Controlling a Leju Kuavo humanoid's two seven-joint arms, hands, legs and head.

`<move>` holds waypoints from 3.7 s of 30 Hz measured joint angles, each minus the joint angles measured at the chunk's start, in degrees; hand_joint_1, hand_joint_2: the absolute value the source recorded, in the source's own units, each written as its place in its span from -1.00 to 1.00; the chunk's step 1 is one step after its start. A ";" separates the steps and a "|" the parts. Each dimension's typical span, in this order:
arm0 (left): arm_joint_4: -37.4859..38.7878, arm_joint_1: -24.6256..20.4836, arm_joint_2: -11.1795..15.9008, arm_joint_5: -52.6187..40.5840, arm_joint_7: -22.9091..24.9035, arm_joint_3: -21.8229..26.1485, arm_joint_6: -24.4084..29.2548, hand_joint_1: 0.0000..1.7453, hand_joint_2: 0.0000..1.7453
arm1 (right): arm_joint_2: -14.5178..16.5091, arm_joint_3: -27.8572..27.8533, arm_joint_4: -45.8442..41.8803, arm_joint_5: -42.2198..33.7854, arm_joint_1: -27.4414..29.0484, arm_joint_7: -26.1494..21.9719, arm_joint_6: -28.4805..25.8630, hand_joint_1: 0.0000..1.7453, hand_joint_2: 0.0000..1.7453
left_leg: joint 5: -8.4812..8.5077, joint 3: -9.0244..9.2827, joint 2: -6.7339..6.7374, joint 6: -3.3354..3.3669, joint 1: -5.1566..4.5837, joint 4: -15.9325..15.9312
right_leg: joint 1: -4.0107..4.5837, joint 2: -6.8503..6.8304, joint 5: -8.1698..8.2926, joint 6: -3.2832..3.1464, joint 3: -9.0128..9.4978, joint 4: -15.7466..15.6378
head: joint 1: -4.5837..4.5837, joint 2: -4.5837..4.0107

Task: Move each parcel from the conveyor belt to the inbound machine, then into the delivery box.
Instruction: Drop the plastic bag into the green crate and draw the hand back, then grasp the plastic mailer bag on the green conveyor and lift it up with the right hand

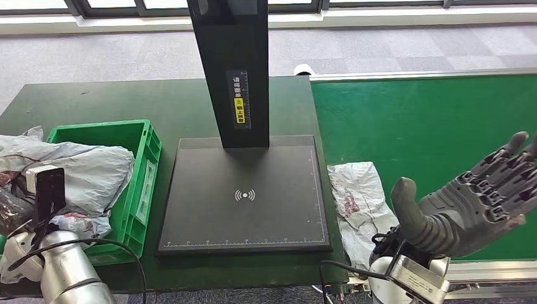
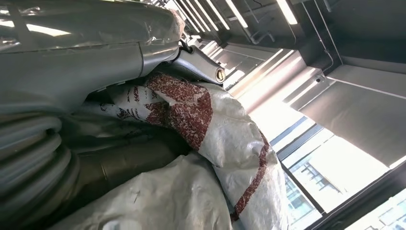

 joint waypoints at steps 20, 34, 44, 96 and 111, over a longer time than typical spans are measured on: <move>-0.06 -0.35 -0.28 1.22 -0.13 0.94 0.00 -1.00 1.00 | 0.00 0.00 0.00 -0.04 0.01 0.00 0.00 -1.00 1.00 | 0.00 0.00 0.00 0.00 0.00 0.00 | 0.00 0.00 0.00 0.00 0.00 0.00 | -0.01 0.00; -0.23 -0.36 -0.28 1.22 -0.14 0.98 0.00 -1.00 1.00 | 0.00 -0.02 0.00 -0.13 0.03 0.00 0.00 -1.00 1.00 | 0.00 0.00 0.00 0.00 0.00 0.00 | 0.00 0.00 0.00 0.00 0.01 0.00 | -0.01 0.00; -5.49 1.59 -0.42 11.17 -0.16 0.03 0.00 -1.00 1.00 | 0.00 -0.02 0.00 -0.22 0.04 0.00 0.00 -1.00 1.00 | 0.00 0.01 0.05 -0.01 0.00 0.00 | 0.01 0.03 0.00 -0.01 -0.01 0.00 | -0.01 0.00; -13.26 6.57 -0.82 15.15 -0.23 -10.28 -0.01 -1.00 1.00 | 0.00 -1.05 -0.13 0.39 1.35 0.00 0.00 -1.00 1.00 | -0.01 0.09 0.05 -0.01 -0.01 0.00 | 0.00 0.02 0.01 -0.01 0.04 0.00 | -0.01 0.00; -3.51 5.37 -0.82 4.81 4.14 -10.23 -0.05 -1.00 1.00 | 0.00 -1.24 -0.50 0.48 1.84 0.00 0.00 -1.00 1.00 | -0.01 0.08 0.04 -0.01 -0.02 0.00 | 0.00 0.01 0.02 0.00 0.05 0.00 | -0.01 0.00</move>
